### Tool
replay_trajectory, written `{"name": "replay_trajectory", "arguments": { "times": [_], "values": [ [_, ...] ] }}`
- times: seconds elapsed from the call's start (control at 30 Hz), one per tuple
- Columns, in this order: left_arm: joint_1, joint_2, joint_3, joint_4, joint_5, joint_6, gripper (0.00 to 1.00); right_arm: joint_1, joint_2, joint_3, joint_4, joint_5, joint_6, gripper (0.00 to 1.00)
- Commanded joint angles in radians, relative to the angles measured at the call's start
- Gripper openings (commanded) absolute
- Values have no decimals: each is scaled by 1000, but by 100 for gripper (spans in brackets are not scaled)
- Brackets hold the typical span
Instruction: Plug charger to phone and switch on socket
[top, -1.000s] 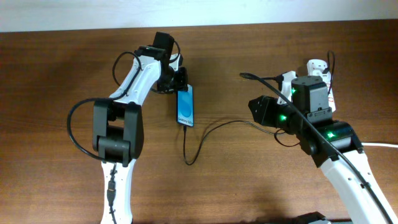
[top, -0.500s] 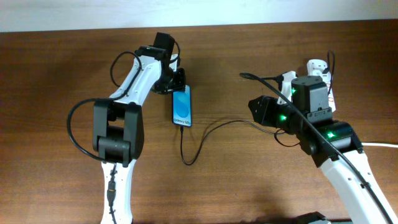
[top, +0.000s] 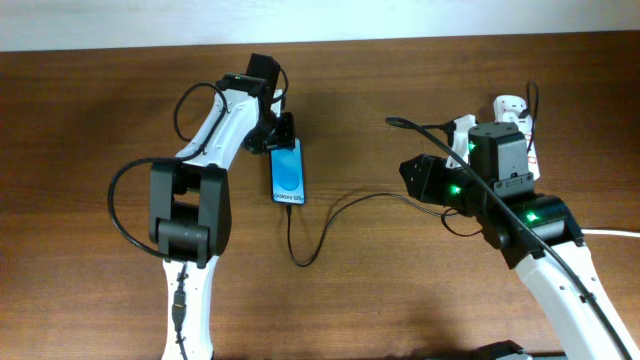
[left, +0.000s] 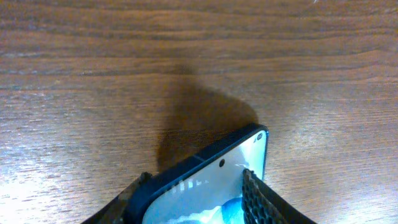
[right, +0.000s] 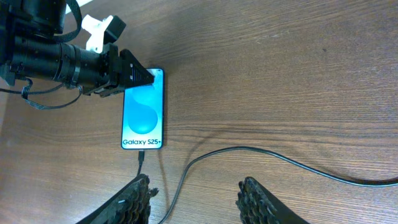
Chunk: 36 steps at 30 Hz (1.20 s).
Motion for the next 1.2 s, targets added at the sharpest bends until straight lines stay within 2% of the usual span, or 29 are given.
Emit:
{"name": "replay_trajectory", "arguments": {
  "times": [0.0,0.33,0.47,0.63,0.77,0.87,0.93,0.97,1.03,1.07,1.1,1.17],
  "values": [
    [7,-6,-3,-6,-42,2,54,-6,0,13,6,8,-8,49],
    [22,-8,18,-2,-58,2,57,-6,0,14,6,8,-8,49],
    [60,-51,157,-82,-58,3,59,-6,-19,22,6,8,-28,49],
    [104,-164,327,-201,-58,60,61,-7,-64,72,-31,9,-58,52],
    [129,-278,400,-268,-65,82,60,-39,-69,169,-174,53,-72,52],
    [135,-378,401,-277,-65,148,61,-143,-69,284,-328,73,-114,53],
    [135,-445,401,-287,-64,164,61,-269,-69,368,-410,77,-142,63],
    [135,-470,401,-295,-65,164,63,-319,-69,389,-431,84,-142,64],
    [135,-513,401,-312,-65,164,65,-472,-64,423,-462,84,-150,77],
    [135,-520,401,-317,-65,164,66,-537,-61,424,-466,84,-163,79],
    [135,-528,401,-324,-65,164,73,-623,-45,423,-476,80,-185,81],
    [135,-529,401,-340,-65,164,97,-725,-6,423,-486,66,-222,82]
  ]
}}
